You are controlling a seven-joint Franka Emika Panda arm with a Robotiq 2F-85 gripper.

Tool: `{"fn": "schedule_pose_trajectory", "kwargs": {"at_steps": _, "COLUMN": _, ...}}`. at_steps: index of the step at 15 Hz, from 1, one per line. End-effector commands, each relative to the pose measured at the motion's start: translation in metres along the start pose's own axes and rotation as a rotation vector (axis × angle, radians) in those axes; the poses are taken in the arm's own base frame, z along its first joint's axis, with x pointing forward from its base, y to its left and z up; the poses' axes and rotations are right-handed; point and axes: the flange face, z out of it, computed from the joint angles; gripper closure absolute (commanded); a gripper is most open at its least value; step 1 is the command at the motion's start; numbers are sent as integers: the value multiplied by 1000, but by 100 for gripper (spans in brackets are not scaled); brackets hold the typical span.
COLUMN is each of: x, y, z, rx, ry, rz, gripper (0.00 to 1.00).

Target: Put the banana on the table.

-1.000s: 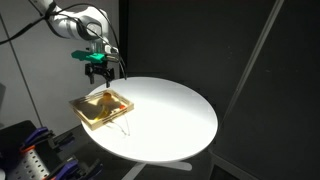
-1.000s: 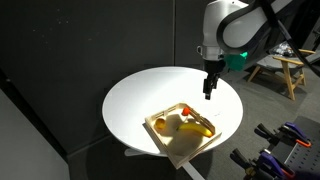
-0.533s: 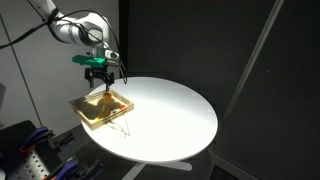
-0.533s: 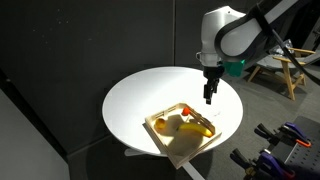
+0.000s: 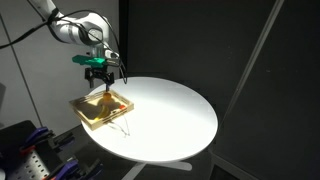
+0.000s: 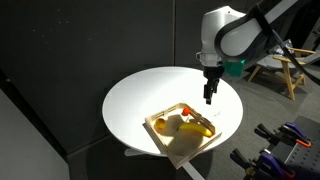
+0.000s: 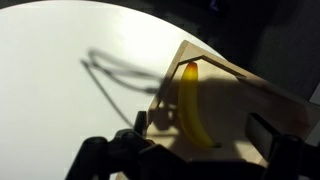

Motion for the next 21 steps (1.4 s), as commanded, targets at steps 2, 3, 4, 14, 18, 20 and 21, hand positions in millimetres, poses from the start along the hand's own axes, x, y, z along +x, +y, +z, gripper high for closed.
{"fn": "schedule_pose_trajectory", "kwargs": {"at_steps": 2, "x": 1, "y": -2, "z": 10, "rx": -7, "ry": 10, "rz": -45, "gripper": 0}}
{"fn": "schedule_pose_trajectory", "kwargs": {"at_steps": 3, "x": 1, "y": -2, "z": 13, "rx": -9, "ry": 13, "rz": -55, "gripper": 0}}
{"fn": "schedule_pose_trajectory", "kwargs": {"at_steps": 4, "x": 2, "y": -3, "z": 18, "rx": -8, "ry": 14, "rz": -67, "gripper": 0}}
{"fn": "schedule_pose_trajectory", "kwargs": {"at_steps": 14, "x": 14, "y": -21, "z": 67, "rx": 11, "ry": 42, "rz": -248, "gripper": 0}}
{"fn": "schedule_pose_trajectory", "kwargs": {"at_steps": 18, "x": 19, "y": -28, "z": 82, "rx": 16, "ry": 53, "rz": -315, "gripper": 0}}
{"fn": "schedule_pose_trajectory", "kwargs": {"at_steps": 20, "x": 22, "y": -30, "z": 89, "rx": 14, "ry": 58, "rz": -341, "gripper": 0}}
{"fn": "schedule_pose_trajectory", "kwargs": {"at_steps": 21, "x": 23, "y": -31, "z": 92, "rx": 12, "ry": 59, "rz": -356, "gripper": 0}}
